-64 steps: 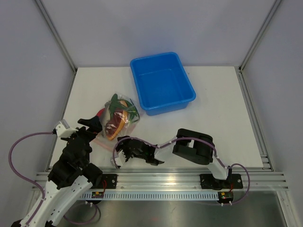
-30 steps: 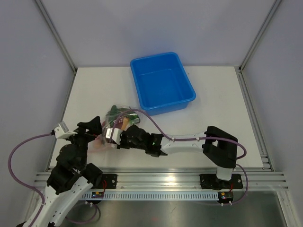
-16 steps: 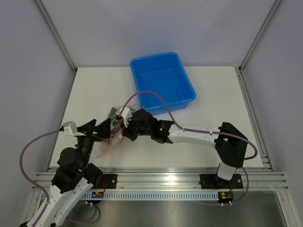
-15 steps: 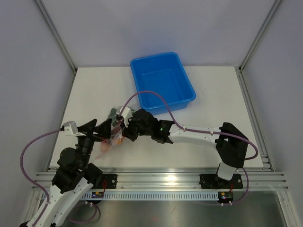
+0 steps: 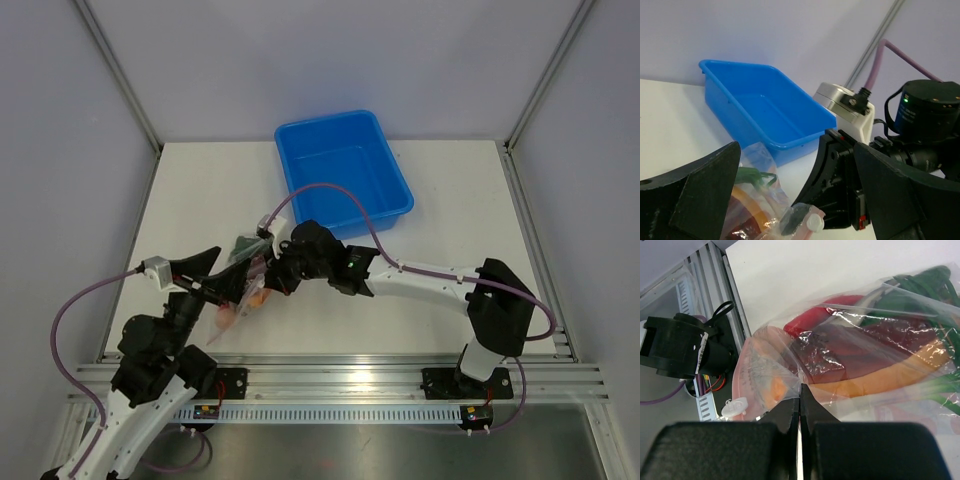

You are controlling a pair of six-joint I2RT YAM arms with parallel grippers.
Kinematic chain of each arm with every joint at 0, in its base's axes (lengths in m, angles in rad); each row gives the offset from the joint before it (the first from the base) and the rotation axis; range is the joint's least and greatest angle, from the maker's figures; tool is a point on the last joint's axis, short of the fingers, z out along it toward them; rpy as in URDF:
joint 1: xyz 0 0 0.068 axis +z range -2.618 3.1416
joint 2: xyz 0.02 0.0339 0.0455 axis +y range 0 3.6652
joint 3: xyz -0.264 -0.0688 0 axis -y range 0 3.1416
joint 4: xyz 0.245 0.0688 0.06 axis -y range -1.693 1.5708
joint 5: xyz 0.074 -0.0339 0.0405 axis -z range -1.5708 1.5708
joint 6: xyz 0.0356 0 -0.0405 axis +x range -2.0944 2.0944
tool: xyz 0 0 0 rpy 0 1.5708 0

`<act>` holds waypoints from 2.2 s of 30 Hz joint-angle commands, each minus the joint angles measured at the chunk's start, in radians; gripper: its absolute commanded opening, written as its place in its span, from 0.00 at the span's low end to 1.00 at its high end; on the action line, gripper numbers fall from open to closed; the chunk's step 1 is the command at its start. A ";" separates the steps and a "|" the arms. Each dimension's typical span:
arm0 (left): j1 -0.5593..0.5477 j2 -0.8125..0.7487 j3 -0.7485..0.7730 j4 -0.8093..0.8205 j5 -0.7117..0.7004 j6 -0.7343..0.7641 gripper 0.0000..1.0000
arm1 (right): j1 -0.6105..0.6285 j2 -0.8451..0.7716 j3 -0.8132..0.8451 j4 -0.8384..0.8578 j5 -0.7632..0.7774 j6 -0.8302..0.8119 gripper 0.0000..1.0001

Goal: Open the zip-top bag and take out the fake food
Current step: Pick up the zipper food storage bag at the center of the board.

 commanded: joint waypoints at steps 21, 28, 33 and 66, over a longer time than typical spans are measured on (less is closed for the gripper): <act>-0.003 0.157 0.013 0.048 0.282 0.048 0.95 | -0.124 -0.118 -0.067 0.142 -0.025 0.178 0.00; -0.003 0.195 0.007 0.064 0.277 0.060 0.81 | -0.164 -0.106 -0.051 0.156 -0.063 0.230 0.00; -0.003 0.248 0.016 0.067 0.277 0.068 0.79 | -0.175 -0.095 -0.023 0.134 -0.061 0.245 0.00; -0.046 0.390 0.046 0.048 0.142 0.108 0.00 | -0.176 -0.093 0.008 0.048 -0.110 0.238 0.00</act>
